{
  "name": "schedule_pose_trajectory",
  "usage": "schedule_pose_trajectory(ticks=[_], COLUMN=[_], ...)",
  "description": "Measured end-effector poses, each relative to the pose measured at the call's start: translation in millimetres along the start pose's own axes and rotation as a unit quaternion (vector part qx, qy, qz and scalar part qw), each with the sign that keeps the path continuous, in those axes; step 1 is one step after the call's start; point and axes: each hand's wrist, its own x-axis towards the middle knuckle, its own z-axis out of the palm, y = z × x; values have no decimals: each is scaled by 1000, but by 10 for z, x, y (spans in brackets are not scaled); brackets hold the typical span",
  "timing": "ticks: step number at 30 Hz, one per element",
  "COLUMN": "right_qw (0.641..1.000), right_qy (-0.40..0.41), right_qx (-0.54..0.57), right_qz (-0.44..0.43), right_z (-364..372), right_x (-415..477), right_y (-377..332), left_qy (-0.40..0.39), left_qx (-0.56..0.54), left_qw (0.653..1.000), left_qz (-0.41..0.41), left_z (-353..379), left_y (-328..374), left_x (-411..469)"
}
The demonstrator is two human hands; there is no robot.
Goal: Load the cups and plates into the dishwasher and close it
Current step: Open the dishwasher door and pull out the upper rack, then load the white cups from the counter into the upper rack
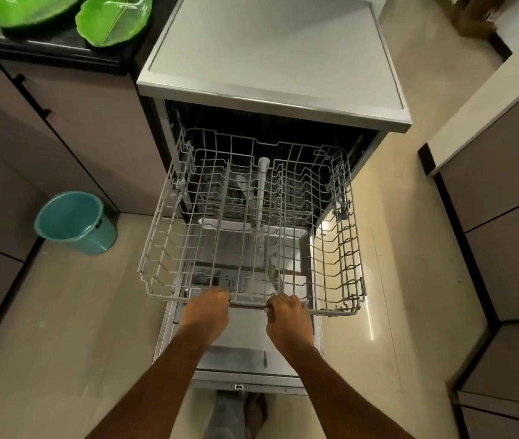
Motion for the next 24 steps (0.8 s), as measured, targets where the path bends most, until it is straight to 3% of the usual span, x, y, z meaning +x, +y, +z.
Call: schedule_pose_trajectory(ticks=[5, 13, 20, 24], right_qw=[999, 995, 982, 974], right_qy=[-7, 57, 147, 167], right_qx=[43, 80, 86, 105], right_qz=[7, -16, -83, -110], right_z=[-186, -798, -1288, -1461], right_x=[25, 344, 793, 1046], right_y=[-109, -673, -1582, -2159], left_qy=[-3, 105, 218, 238], left_qx=[-28, -39, -22, 11], left_qw=[1000, 994, 976, 971], left_qz=[2, -11, -11, -3], left_z=[-119, -1058, -2125, -2653], left_y=[-14, -72, -409, -794], left_x=[-130, -197, -200, -181])
